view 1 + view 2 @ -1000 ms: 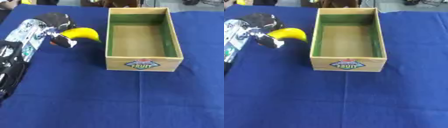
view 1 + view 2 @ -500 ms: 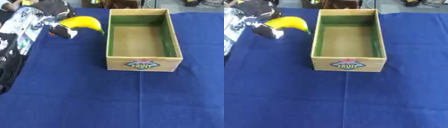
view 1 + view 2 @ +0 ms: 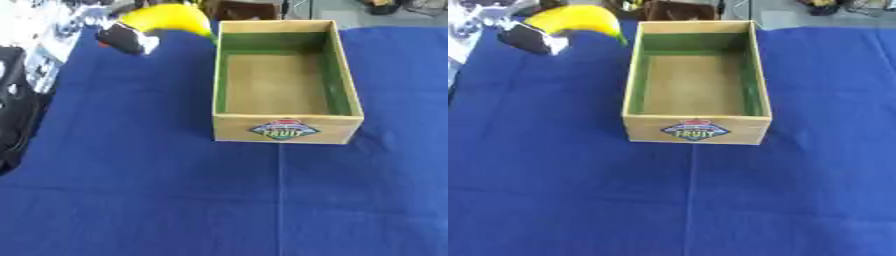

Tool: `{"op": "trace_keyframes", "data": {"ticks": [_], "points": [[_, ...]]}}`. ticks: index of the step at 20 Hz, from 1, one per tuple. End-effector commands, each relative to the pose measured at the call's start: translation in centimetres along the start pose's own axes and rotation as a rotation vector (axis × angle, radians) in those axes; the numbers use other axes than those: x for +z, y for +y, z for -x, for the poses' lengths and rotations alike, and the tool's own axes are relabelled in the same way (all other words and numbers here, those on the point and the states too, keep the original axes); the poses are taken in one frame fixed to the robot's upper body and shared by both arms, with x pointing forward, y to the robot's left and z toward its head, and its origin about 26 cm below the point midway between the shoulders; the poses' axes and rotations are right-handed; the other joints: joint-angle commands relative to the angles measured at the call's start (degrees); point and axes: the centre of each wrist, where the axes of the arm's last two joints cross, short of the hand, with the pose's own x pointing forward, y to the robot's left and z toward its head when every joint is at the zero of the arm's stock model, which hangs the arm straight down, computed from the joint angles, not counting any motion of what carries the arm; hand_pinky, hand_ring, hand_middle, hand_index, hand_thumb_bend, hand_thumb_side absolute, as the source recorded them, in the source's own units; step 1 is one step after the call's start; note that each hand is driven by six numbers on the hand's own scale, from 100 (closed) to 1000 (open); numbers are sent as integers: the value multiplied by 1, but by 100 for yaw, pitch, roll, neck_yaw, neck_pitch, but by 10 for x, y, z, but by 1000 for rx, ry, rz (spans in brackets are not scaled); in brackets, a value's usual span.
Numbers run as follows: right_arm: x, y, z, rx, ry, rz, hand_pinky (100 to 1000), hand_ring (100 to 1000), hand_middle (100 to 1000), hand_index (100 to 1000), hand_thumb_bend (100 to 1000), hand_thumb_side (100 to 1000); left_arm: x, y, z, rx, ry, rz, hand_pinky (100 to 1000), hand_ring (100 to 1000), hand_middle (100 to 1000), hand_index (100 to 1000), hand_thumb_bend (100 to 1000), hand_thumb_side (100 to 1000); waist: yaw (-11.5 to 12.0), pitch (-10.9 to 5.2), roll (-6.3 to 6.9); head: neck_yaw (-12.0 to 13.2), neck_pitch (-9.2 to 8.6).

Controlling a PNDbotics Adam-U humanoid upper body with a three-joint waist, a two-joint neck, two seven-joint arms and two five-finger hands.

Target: Pick up objects on the table and place them in the box.

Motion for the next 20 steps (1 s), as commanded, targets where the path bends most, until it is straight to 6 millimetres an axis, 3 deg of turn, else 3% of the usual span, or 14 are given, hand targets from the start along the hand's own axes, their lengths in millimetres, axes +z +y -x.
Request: {"op": "trace_keyframes", "data": {"ticks": [1,10,20], "points": [[-6,-5,-6,1,-34,-2,805,745,757,930,100,1000,0,23,-2,-22,3,-57,426,565,478,683,100,573,-13,-166,-1,-7,25],[-8,-4,-7,-6,-41,-7,805,745,758,931,100,1000,-23,38,-38,-3,-73,-113,426,562,476,681,100,566,-75,-152,10,59,5],[-9,-2,-8,-17,-45,-11,806,745,758,931,100,1000,-51,28,-75,28,-124,-99,420,557,473,677,100,549,-182,-85,43,132,-57]]}}
